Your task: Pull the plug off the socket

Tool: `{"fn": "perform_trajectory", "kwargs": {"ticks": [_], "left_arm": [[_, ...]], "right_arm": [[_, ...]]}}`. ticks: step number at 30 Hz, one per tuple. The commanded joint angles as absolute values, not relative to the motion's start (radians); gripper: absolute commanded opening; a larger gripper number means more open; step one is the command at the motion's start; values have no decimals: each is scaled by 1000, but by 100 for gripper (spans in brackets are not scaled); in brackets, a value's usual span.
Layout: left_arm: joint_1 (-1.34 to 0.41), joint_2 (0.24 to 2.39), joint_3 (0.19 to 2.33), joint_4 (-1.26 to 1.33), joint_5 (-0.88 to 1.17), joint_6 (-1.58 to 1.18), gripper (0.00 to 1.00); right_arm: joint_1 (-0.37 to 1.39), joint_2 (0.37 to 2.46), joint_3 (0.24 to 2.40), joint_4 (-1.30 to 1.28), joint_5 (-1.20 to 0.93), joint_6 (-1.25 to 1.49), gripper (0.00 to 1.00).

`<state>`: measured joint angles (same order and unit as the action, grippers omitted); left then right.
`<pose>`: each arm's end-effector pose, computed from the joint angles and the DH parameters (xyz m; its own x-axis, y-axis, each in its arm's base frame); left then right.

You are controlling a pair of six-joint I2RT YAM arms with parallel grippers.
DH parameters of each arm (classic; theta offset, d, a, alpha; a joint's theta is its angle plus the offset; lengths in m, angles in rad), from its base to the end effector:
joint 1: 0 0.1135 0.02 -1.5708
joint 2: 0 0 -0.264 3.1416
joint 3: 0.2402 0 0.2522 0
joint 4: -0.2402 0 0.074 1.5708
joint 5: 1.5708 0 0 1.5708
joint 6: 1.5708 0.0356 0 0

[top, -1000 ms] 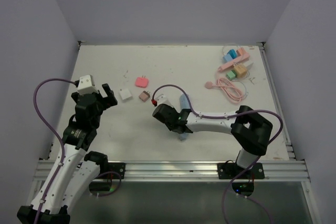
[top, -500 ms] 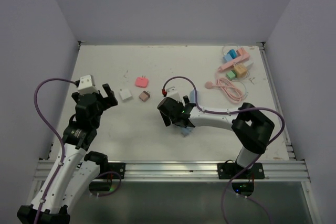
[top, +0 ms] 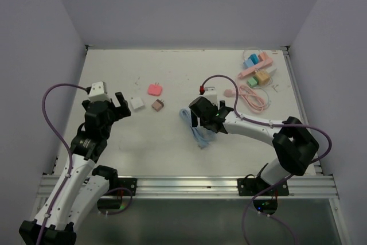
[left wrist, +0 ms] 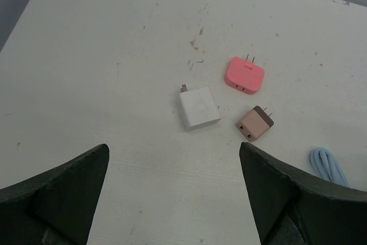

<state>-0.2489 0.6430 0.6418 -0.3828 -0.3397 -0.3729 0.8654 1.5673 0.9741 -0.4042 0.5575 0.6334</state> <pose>0.1517 -0.0263 0.2912 -0.3137 -0.2747 -0.9089 -0.1948 0.9555 -0.2215 0.2168 0.2255 0.2028 -0.7113 -0.0605 -0.7003 -0.0484 0.9981 -0.0371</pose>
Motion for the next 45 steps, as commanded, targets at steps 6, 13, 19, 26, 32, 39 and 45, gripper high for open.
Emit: {"fn": "perform_trajectory", "kwargs": {"ticks": [6, 13, 19, 26, 32, 39, 45], "left_arm": [[-244, 653, 638, -365, -310, -348, 99], [-244, 661, 637, -364, -304, -348, 100], [-244, 663, 638, -365, -304, -348, 100], [-244, 667, 638, -361, -305, -347, 100], [-244, 673, 635, -361, -308, -347, 100], [-244, 681, 635, -360, -314, -347, 99], [-244, 687, 637, -360, -316, -345, 100]], "right_arm": [[790, 1554, 902, -341, 499, 667, 78], [788, 1643, 952, -290, 457, 638, 26], [766, 1781, 1110, -272, 463, 609, 0], [684, 2035, 1432, -244, 442, 525, 0], [606, 2304, 1841, -244, 385, 428, 0], [598, 2506, 2104, -225, 304, 270, 0], [594, 2449, 2080, -210, 281, 203, 55]]}}
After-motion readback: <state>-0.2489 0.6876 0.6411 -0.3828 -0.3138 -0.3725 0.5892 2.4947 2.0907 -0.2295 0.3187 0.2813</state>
